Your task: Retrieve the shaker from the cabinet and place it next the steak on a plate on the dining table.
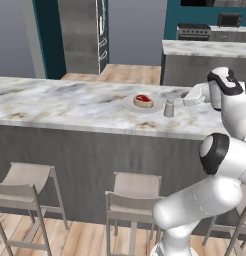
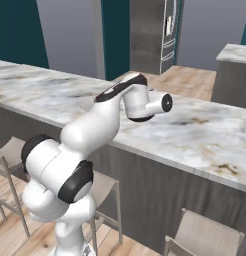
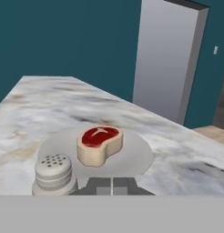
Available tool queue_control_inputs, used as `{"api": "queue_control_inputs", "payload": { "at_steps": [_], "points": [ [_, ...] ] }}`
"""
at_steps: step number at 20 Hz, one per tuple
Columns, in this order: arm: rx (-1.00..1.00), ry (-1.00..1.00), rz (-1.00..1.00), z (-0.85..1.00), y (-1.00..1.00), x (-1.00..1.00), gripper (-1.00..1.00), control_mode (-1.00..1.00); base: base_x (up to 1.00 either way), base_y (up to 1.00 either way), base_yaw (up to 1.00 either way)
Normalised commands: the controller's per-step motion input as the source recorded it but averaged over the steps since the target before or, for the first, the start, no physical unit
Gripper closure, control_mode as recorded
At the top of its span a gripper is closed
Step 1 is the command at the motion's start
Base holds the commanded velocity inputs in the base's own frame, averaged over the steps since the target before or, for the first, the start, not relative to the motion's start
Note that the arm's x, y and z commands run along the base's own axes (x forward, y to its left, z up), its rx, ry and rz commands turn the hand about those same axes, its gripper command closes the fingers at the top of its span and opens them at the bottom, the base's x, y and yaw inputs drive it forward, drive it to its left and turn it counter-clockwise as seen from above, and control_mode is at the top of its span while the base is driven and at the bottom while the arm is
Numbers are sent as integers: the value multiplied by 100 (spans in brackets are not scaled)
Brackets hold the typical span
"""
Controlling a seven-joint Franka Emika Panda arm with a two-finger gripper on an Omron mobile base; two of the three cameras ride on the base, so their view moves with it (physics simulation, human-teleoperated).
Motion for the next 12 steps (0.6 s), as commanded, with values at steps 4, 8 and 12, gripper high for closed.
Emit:
{"api": "queue_control_inputs", "payload": {
  "at_steps": [4,8,12],
  "points": [
    [0,0,0,0,-44,0,100,-100,0,0,0],
    [0,0,0,-4,-38,-8,-100,-100,0,0,0],
    [7,0,0,14,-40,-84,-100,-100,0,0,0]
  ]
}}
